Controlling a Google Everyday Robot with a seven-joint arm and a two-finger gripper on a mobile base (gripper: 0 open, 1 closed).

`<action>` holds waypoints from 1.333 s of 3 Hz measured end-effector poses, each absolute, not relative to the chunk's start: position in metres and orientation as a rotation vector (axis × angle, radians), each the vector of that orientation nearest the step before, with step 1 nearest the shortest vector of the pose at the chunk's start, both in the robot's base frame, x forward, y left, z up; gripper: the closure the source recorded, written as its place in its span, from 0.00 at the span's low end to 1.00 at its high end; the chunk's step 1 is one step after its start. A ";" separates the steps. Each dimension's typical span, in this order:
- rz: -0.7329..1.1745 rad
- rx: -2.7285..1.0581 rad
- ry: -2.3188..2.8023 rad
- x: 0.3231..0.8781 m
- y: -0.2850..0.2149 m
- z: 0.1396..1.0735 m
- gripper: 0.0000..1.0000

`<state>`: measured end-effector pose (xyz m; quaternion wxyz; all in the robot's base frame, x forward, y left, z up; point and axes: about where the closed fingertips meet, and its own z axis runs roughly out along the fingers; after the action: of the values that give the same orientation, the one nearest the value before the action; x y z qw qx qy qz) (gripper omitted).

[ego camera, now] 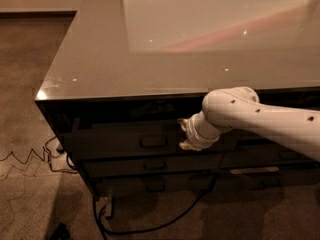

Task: Open top drawer

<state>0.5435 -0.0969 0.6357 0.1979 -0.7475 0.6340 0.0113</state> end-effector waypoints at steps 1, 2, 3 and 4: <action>0.032 -2.092 1.774 0.543 -0.097 0.641 0.81; 0.032 -2.092 1.774 0.543 -0.097 0.648 0.58; 0.032 -2.092 1.774 0.543 -0.097 0.655 0.35; 0.032 -2.092 1.774 0.544 -0.097 0.655 0.12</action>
Offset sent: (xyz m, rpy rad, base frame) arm -0.0132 -0.0210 0.0048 0.0015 0.0247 -0.0501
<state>0.5435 -0.0968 0.6550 0.1979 -0.7474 0.6341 0.0114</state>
